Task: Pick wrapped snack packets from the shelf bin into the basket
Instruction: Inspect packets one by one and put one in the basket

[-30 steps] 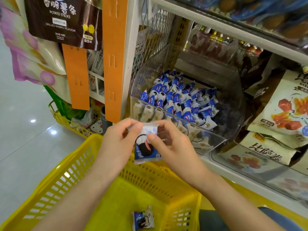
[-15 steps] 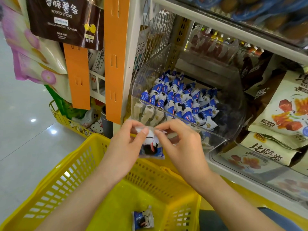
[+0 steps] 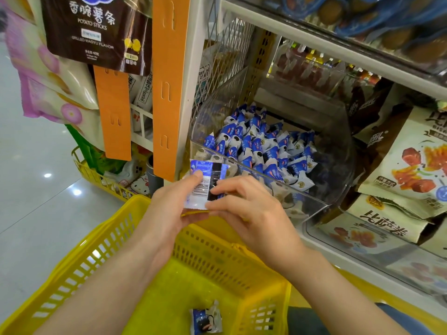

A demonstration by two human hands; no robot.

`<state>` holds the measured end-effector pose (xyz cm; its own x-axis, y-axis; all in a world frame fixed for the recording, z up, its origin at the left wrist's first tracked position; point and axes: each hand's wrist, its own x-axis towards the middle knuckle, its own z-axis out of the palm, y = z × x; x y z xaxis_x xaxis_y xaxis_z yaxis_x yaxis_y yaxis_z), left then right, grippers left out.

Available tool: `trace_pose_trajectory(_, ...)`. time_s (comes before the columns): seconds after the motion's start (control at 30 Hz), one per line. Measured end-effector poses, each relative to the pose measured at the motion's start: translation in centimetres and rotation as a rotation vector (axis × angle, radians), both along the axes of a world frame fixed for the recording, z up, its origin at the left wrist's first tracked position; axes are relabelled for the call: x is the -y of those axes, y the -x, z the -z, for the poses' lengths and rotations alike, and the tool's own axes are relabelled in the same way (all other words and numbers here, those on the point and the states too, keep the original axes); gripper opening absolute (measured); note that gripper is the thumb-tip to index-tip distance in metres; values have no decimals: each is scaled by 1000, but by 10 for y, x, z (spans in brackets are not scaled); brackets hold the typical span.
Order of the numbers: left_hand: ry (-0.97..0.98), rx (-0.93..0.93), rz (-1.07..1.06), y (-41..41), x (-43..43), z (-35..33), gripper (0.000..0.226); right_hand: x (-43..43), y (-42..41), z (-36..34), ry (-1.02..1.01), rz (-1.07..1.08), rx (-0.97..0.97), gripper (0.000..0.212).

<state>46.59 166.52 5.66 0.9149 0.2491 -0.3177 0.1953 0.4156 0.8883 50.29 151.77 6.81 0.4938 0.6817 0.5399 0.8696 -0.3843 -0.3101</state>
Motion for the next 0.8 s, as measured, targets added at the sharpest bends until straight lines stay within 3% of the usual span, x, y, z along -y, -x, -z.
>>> trace_pose_trajectory(0.03, -29, 19, -36, 0, 0, -1, 21, 0, 0, 1, 23, -3, 7, 20)
trace_pose_trajectory(0.1, -127, 60, -60, 0, 1, -1, 25, -2, 2, 0, -12, 50, -90, 22)
trace_pose_trajectory(0.27, -248, 101, 13, 3, 8, 0, 19, -5, 2, -5, -278, 249, -632, 11)
trace_pose_trajectory(0.47, -234, 179, 61, 3, 9, 0, 26, -6, 2, -9, -482, 240, -1009, 21)
trace_pose_trajectory(0.57, -306, 224, 128, 3, 11, 3, 22, -5, -1, -12, -489, 251, -1065, 20)
trace_pose_trajectory(0.63, -471, 252, 92, 3, 11, 8, 16, -5, -3, -12, -501, 265, -1072, 15)
trace_pose_trajectory(0.73, -769, 313, -10, 3, 9, 13, 31, -6, -2, -6, -467, 298, -974, 5)
trace_pose_trajectory(0.8, -850, 328, -4, 4, 9, 15, 28, -7, 1, -1, -416, 307, -886, 9)
